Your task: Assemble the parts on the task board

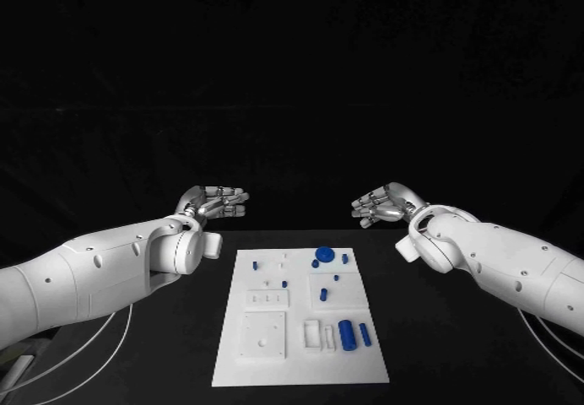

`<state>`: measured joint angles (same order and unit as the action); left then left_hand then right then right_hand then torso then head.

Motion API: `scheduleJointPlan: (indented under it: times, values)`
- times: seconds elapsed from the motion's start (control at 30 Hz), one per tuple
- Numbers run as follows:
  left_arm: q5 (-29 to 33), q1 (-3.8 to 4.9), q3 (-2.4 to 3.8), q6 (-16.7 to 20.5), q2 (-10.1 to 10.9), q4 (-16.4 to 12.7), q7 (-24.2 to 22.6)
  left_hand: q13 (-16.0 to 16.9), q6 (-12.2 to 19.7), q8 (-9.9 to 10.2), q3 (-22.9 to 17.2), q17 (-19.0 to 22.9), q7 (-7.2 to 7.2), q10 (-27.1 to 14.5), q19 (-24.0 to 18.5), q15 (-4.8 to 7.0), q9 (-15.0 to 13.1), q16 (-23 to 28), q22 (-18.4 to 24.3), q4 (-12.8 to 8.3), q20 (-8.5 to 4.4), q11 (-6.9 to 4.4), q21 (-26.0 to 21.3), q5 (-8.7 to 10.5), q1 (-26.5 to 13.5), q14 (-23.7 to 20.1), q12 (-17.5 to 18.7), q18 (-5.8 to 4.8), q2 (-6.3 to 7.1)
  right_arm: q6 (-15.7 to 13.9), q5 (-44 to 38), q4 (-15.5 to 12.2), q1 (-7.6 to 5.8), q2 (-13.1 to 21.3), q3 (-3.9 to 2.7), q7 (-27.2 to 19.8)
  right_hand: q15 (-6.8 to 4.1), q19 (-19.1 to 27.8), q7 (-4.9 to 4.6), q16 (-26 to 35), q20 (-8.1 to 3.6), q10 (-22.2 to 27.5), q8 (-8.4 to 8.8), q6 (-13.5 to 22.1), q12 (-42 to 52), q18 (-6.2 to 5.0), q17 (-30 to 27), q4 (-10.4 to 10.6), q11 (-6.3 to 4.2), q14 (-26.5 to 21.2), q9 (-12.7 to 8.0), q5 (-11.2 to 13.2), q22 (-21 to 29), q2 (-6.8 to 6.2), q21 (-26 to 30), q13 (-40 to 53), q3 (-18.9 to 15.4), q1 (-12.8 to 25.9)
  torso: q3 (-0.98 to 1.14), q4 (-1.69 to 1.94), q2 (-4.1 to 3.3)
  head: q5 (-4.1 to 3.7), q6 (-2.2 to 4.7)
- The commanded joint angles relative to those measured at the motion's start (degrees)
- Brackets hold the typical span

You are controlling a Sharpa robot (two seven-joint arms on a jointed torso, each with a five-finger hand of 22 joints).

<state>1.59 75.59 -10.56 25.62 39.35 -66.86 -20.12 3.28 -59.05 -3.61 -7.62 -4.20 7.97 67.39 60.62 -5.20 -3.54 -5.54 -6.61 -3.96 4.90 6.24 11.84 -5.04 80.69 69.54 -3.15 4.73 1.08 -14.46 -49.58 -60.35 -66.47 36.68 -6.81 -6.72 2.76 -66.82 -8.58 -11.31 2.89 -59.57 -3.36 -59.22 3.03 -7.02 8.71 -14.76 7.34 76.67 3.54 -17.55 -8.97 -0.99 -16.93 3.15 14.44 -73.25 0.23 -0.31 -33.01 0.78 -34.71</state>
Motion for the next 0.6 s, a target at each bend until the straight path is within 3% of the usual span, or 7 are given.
scheduleJointPlan:
  times: [0.03, 0.17, 0.2, 0.3, 0.37, 0.5, 0.6]
  values:
    - [-1.84, 0.72, 0.06, -1.89, 1.13, -2.69, -1.75, 0.02, -0.53, -0.12, -0.87, 0.20, -0.10, 0.38, -0.70, 0.14, -0.06, -0.07, -0.64, -0.92, -0.82, -0.13, 1.02, -0.19, -0.43, 0.46, -0.15, -1.17, -0.08, 0.72, -21.66, -0.51, 0.00, -0.47, -0.03, 0.61, -4.45, -10.76, 1.23, -23.46, -5.87, -4.97, -0.04, -4.59, 0.32, -0.90, 16.90, -1.67, -2.06, 8.18, 0.06, -0.96, -10.39, -2.48, -16.03, 0.08, 1.19, 0.39, 0.52, 0.55, -1.80, -0.26, 0.45]
    - [-2.61, 1.74, 0.06, -3.68, 3.40, -7.26, -1.84, 0.02, -0.47, -0.08, -2.16, 0.20, -0.09, 0.37, -1.91, 0.20, -0.06, 0.17, -1.83, -2.29, -1.02, -0.15, 2.86, -0.18, -1.44, 0.68, -0.16, -1.40, 0.12, -0.22, -32.75, -1.29, 0.00, -1.12, -0.05, 2.21, -4.11, -8.95, 1.69, -30.89, -5.45, -5.16, -0.22, -4.68, 0.24, -2.02, 23.90, -1.46, -2.24, 7.18, 0.14, -0.87, -17.08, -3.53, -22.48, 0.16, 4.71, 1.16, 0.87, 1.12, -3.16, -0.58, 1.10]
    - [-3.00, 2.02, 0.06, -4.30, 4.23, -9.01, -1.80, 0.02, -0.41, -0.09, -2.37, 0.19, -0.08, 0.38, -2.22, 0.20, -0.06, 0.20, -2.16, -2.59, -1.01, -0.15, 3.39, -0.15, -1.74, 0.73, -0.16, -1.39, 0.14, -0.53, -36.43, -1.52, -0.01, -1.44, -0.05, 2.92, -3.97, -8.71, 1.75, -31.79, -5.28, -5.07, -0.21, -4.64, 0.26, -2.30, 24.68, -1.45, -2.20, 6.84, 0.14, -0.64, -18.59, -3.82, -23.63, 0.17, 5.12, 1.19, 1.05, 1.41, -3.72, -0.81, 1.37]
    - [-3.56, 2.33, 0.08, -4.93, 5.20, -11.40, -1.58, 0.02, -0.25, -0.08, -2.48, 0.18, -0.06, 0.35, -2.70, 0.18, -0.06, 0.22, -2.50, -2.90, -0.95, -0.14, 3.94, -0.06, -2.16, 0.76, -0.17, -1.40, 0.20, -1.11, -41.35, -1.77, -0.01, -1.91, -0.06, 3.88, -3.68, -8.59, 1.90, -32.86, -4.90, -4.89, -0.19, -4.60, 0.27, -2.59, 25.23, -1.43, -2.15, 6.77, 0.14, -0.11, -20.58, -4.28, -24.88, 0.18, 5.55, 1.12, 1.34, 1.98, -4.57, -1.25, 1.64]
    - [-3.80, 2.49, 0.09, -5.33, 5.69, -12.97, -1.37, 0.03, -0.16, -0.10, -2.41, 0.17, -0.01, 0.34, -2.97, 0.17, -0.06, 0.19, -2.71, -3.10, -0.92, -0.09, 4.33, -0.08, -2.55, 0.81, -0.17, -1.39, 0.28, -1.77, -44.46, -2.00, -0.01, -2.17, -0.06, 4.53, -3.50, -8.73, 1.92, -33.54, -4.74, -4.65, -0.18, -4.56, 0.26, -2.76, 25.34, -1.44, -2.10, 6.79, 0.13, 0.28, -21.73, -4.70, -25.39, 0.18, 5.77, 0.70, 1.54, 2.67, -5.28, -1.94, 1.91]
    - [-4.03, 2.77, 0.13, -5.80, 6.45, -15.32, -0.98, 0.03, 0.01, -0.07, -2.34, 0.16, 0.04, 0.32, -3.11, 0.17, -0.05, 0.17, -2.84, -3.24, -0.90, -0.08, 4.60, -0.02, -2.85, 0.83, -0.16, -1.36, 0.30, -2.78, -49.23, -1.78, 0.01, -3.20, -0.07, 5.96, -3.08, -9.37, 1.53, -34.27, -4.40, -2.80, -0.18, -3.45, 0.28, -2.97, 25.04, -1.32, -1.53, 6.72, 0.11, 1.83, -22.94, -6.00, -25.66, 0.22, 4.88, -0.77, 1.90, 3.14, -6.31, -2.29, 2.09]
    - [-4.11, 3.14, 0.14, -6.05, 6.57, -16.20, -0.77, 0.03, 0.03, -0.08, -2.29, 0.16, 0.04, 0.31, -3.13, 0.15, -0.06, 0.17, -2.85, -3.24, -0.88, -0.06, 4.64, 0.01, -2.97, 0.81, -0.17, -1.37, 0.31, -3.03, -51.48, -1.44, 0.03, -3.97, -0.07, 6.63, -3.28, -9.92, 1.44, -35.08, -4.51, -2.60, -0.18, -3.41, 0.28, -3.24, 24.31, -1.18, -1.52, 6.33, 0.11, 1.69, -24.33, -5.98, -24.86, 0.21, 4.06, -1.32, 2.12, 3.56, -7.07, -3.05, 1.92]
